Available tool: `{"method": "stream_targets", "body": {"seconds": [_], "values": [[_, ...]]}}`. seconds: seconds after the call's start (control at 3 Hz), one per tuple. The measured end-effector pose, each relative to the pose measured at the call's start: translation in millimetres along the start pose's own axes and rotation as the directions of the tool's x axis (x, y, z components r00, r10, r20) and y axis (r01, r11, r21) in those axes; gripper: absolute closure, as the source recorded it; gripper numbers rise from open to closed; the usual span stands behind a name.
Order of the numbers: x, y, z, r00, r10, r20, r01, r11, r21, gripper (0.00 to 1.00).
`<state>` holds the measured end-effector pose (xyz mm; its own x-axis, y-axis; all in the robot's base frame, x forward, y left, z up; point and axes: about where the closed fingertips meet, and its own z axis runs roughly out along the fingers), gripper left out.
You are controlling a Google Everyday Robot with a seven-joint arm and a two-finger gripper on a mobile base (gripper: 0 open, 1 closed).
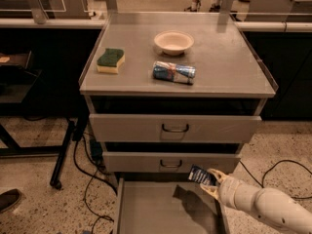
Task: Pick rxbar blueberry from bottom drawer and place on counter
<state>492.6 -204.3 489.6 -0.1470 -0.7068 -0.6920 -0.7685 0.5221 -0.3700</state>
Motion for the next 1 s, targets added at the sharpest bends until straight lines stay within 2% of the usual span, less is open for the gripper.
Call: {"method": "stream_targets", "body": {"seconds": [0.33,0.67,1.0], "values": [[-1,0,0,1.0,-0.001,0.001,0.001,1.0,-0.002,1.0],[-14,-12,-23,1.0,-0.016,-0.002,0.016,0.9989,0.044,1.0],[-39,-36,-68,0.999,-0.033,-0.006,0.034,0.9918,0.123,1.0]]}}
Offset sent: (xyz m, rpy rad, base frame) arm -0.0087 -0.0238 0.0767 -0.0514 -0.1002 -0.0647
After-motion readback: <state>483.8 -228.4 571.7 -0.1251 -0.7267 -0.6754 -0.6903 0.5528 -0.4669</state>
